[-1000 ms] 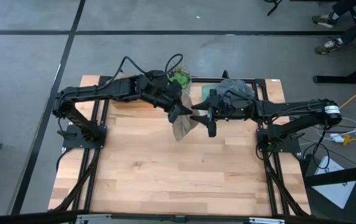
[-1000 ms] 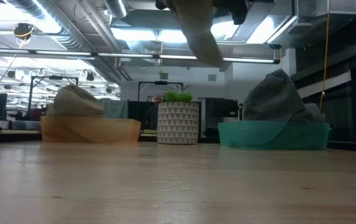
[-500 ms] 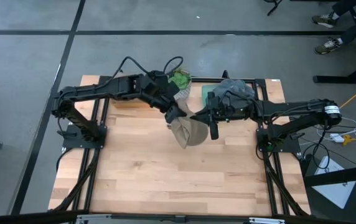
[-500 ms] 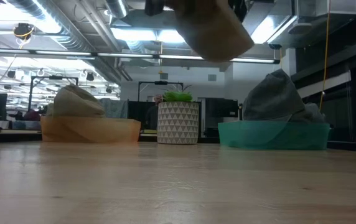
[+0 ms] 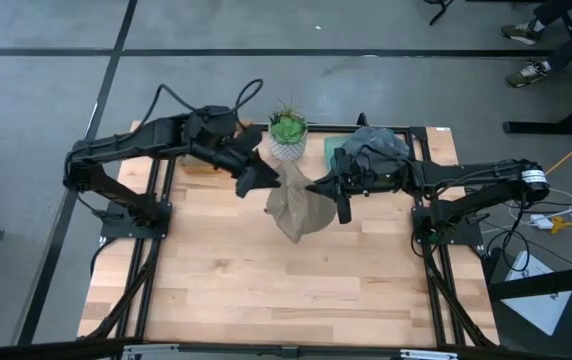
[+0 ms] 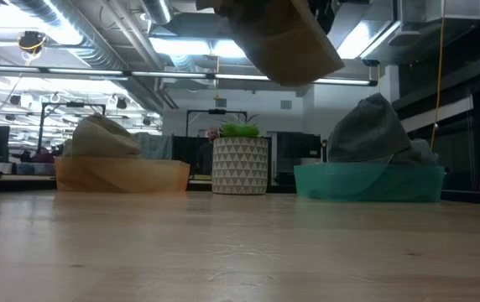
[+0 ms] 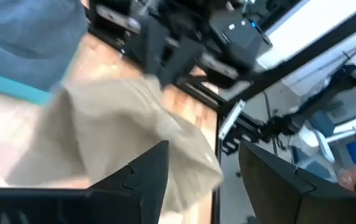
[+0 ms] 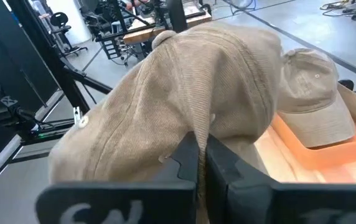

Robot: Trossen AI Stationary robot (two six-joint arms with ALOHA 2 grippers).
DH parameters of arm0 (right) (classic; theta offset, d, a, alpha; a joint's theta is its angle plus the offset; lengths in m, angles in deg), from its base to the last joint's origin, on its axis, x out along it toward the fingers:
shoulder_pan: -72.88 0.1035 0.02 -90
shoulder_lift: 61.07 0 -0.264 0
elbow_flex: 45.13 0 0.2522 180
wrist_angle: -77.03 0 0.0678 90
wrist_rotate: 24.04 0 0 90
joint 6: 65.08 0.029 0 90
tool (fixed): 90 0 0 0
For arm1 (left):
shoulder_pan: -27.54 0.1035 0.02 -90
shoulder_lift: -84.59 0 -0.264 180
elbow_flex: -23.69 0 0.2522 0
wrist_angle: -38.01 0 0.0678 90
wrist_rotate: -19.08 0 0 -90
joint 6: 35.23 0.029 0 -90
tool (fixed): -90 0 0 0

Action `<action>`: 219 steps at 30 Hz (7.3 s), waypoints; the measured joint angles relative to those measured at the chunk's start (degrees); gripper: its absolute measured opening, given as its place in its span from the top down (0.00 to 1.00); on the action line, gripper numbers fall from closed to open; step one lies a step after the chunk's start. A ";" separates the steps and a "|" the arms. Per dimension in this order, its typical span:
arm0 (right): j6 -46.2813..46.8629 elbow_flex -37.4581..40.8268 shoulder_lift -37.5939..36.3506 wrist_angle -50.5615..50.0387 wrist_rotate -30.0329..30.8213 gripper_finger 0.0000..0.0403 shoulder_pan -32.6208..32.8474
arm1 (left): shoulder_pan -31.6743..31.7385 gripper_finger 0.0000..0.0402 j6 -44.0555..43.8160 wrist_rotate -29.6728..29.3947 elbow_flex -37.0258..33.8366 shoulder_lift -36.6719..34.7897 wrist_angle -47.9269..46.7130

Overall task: Pick & Place hat
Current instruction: Put the brown cap into the orange bin

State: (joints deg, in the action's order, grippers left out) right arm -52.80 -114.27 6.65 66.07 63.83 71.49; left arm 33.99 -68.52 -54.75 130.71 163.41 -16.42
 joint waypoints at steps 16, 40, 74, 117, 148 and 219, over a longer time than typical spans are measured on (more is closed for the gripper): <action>2.70 0.00 0.00 6.44 -4.03 0.98 0.00 | -10.59 0.69 16.73 -22.68 0.04 1.74 -8.73; 5.30 0.00 0.00 10.10 -2.64 0.98 0.04 | -7.67 0.84 28.99 -27.24 0.04 9.65 10.43; 0.73 0.00 0.02 4.11 2.73 0.98 0.02 | -3.49 0.46 -14.41 -12.29 0.01 -0.31 1.03; 2.09 0.00 0.02 1.51 -1.05 0.76 0.00 | -1.36 0.95 -13.49 -10.90 -0.02 7.11 -2.45; 2.07 -0.03 2.36 11.16 -7.00 0.99 0.02 | 3.90 0.95 -13.62 2.35 0.00 5.45 14.20; 8.51 0.02 -9.53 -23.13 7.63 0.99 -1.47 | 7.41 0.96 6.23 -1.31 0.02 -6.06 -12.49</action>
State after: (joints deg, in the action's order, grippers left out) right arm -44.29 -114.25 -2.88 42.94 71.46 70.03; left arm 41.39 -62.29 -56.07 130.73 157.35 -28.91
